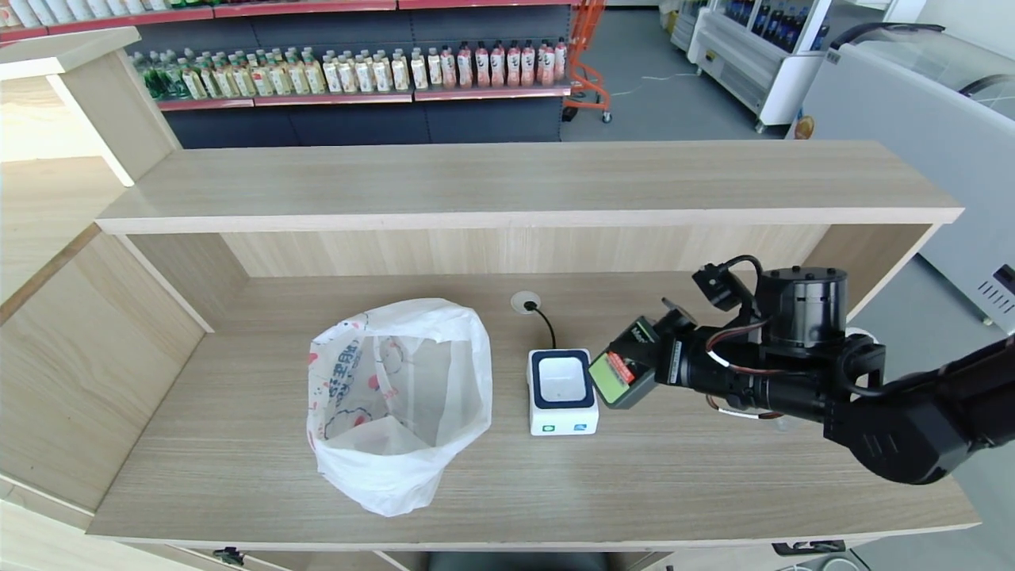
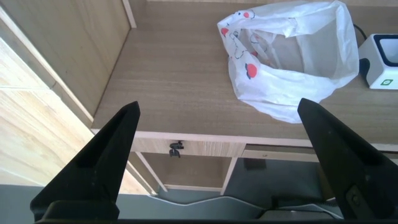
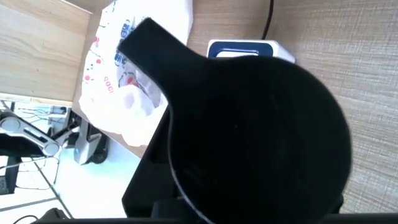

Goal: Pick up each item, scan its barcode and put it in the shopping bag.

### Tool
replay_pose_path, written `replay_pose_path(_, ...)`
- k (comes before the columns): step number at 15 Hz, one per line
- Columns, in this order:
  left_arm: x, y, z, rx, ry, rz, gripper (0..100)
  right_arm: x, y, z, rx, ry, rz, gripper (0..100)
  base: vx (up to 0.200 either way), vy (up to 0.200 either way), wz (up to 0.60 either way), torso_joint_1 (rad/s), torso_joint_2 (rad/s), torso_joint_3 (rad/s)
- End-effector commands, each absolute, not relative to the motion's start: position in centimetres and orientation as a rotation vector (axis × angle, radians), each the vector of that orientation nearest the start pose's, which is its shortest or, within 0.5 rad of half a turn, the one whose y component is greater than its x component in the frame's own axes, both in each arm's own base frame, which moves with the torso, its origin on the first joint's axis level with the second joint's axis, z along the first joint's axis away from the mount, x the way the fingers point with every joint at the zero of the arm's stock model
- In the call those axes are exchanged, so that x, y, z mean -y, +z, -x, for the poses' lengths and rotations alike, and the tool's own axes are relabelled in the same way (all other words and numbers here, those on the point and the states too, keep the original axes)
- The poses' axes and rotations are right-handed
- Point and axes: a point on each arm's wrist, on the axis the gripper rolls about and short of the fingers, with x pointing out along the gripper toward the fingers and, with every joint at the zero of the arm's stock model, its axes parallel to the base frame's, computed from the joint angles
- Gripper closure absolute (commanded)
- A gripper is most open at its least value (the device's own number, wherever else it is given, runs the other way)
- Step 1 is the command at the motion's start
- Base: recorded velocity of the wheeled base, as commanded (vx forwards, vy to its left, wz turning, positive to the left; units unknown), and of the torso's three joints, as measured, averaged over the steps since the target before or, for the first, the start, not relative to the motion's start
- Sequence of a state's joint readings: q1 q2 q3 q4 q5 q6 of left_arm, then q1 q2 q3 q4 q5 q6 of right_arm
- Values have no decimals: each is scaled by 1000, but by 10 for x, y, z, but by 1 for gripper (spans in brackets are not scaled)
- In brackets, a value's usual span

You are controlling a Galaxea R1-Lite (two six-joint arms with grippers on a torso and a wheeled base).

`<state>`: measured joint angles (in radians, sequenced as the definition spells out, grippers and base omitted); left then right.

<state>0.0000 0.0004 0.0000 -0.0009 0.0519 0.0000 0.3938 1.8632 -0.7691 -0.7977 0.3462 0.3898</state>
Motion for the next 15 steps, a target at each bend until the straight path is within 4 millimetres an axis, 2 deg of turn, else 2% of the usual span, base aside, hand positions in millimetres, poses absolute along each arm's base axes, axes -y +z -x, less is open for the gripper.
replay_pose_path(1,-1,76,23,2,52,0,0,-144,128,-309,-462,682,-355,100,0,0,0,0,0,0)
replay_pose_path(4,-1,76,23,2,52,0,0,-158,124,-321,-459,704,-351,100,0,0,0,0,0,0)
replay_pose_path(15,-1,75,23,0,52,0,0,-179,87,-356,-449,714,-308,100,0,0,0,0,0,0)
